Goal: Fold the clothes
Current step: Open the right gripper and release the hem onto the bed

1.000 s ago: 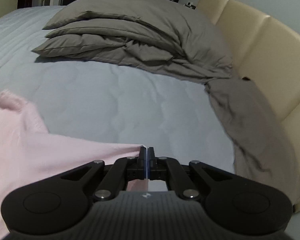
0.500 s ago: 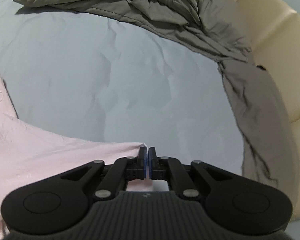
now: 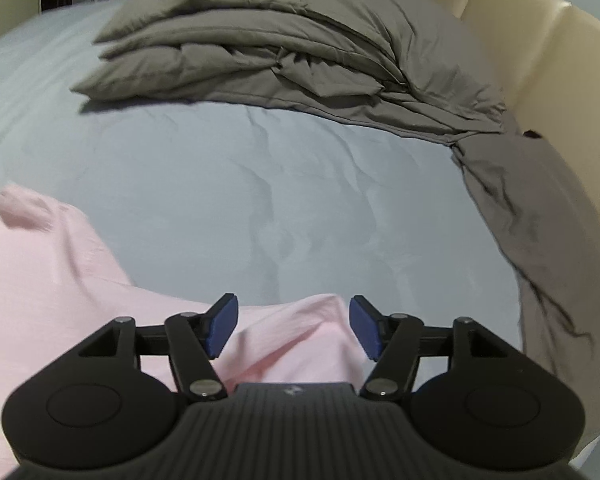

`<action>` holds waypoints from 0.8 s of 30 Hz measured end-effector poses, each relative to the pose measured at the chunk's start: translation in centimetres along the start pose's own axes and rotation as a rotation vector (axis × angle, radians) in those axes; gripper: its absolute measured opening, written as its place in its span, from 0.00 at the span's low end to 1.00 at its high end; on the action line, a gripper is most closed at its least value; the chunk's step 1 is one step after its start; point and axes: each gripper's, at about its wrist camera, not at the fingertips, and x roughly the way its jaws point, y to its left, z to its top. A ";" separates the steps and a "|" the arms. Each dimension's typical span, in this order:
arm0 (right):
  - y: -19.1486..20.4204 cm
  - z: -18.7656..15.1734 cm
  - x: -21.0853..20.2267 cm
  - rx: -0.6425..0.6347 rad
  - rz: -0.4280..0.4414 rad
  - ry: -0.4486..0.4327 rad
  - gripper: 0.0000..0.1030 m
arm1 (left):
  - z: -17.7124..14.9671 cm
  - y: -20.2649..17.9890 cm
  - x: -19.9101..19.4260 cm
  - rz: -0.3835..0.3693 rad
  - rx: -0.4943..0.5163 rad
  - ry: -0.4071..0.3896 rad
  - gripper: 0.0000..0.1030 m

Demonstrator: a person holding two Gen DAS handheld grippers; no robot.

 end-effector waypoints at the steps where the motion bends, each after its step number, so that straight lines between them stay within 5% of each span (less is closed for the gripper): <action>1: 0.1 0.0 -0.4 0.007 0.016 -0.002 0.64 | 0.4 0.3 0.1 0.004 -0.011 -0.004 0.00; 16: -1.3 -1.1 -3.1 0.042 0.033 -0.010 0.70 | 6.3 3.9 2.2 0.050 -0.157 -0.059 0.02; 19: -1.2 -0.8 -2.7 0.028 0.043 0.002 0.70 | 6.7 3.2 2.1 0.051 -0.143 -0.080 0.19; 21: -0.9 -0.4 -2.5 0.018 0.059 0.005 0.70 | 7.1 2.3 1.5 0.056 -0.120 -0.121 0.51; 24: -0.2 0.3 -2.3 0.002 0.085 0.000 0.70 | 7.5 0.3 0.7 0.048 -0.050 -0.200 0.56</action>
